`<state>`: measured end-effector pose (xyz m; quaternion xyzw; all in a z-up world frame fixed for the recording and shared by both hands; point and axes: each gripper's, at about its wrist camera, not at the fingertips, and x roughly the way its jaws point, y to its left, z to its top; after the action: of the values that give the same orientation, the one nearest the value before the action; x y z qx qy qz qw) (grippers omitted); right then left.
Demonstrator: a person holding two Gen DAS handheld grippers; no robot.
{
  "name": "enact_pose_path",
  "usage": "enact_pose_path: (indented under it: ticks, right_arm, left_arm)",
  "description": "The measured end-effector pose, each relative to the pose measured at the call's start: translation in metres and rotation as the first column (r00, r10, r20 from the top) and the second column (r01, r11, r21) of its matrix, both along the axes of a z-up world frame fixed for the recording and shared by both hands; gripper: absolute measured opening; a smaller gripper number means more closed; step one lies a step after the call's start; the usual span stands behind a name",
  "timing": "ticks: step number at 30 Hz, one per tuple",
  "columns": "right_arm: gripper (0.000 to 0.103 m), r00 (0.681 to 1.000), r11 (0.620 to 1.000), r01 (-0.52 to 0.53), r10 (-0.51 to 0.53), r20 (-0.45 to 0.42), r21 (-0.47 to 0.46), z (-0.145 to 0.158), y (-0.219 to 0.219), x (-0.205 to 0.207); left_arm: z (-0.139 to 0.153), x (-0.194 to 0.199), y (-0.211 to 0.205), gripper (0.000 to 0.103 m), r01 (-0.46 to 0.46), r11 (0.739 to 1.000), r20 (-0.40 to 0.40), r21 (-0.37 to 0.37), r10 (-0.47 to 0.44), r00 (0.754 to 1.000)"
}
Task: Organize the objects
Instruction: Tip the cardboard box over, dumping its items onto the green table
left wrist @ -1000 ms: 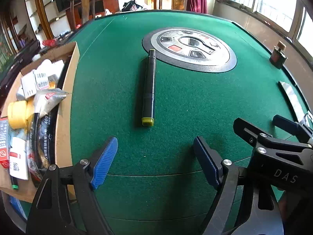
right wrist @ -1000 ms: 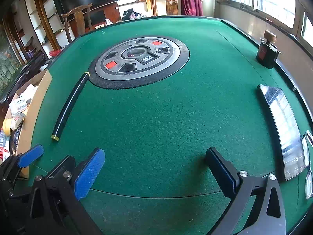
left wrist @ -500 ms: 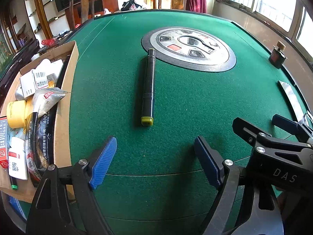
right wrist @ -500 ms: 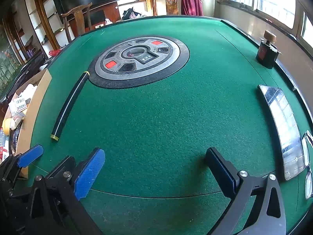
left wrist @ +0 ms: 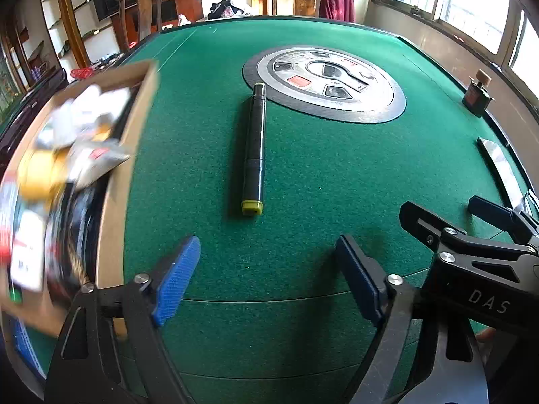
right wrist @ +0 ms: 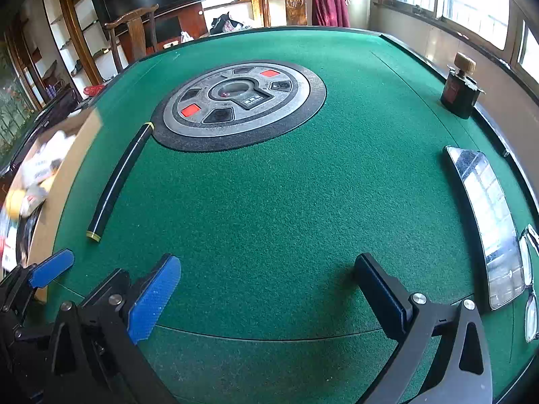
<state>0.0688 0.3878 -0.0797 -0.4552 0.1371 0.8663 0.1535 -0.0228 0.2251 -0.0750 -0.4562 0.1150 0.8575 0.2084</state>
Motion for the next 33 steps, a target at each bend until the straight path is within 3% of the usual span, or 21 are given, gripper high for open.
enact_pose_path:
  ticks: [3,33]
  right_arm:
    - [0.103,1.000,1.000,0.002,-0.002,-0.002,-0.002,-0.0001,0.0000,0.0003]
    - [0.103,1.000,1.000,0.005,-0.005,0.012,0.014,-0.0006,-0.0025,-0.0015]
  left_arm:
    - [-0.0035,-0.0039,-0.0034,0.103,-0.031,1.000,0.021,-0.007,0.031,0.999]
    - [-0.0027,-0.0028,-0.0037,0.103,-0.021,1.000,0.027,-0.005,0.022,0.999]
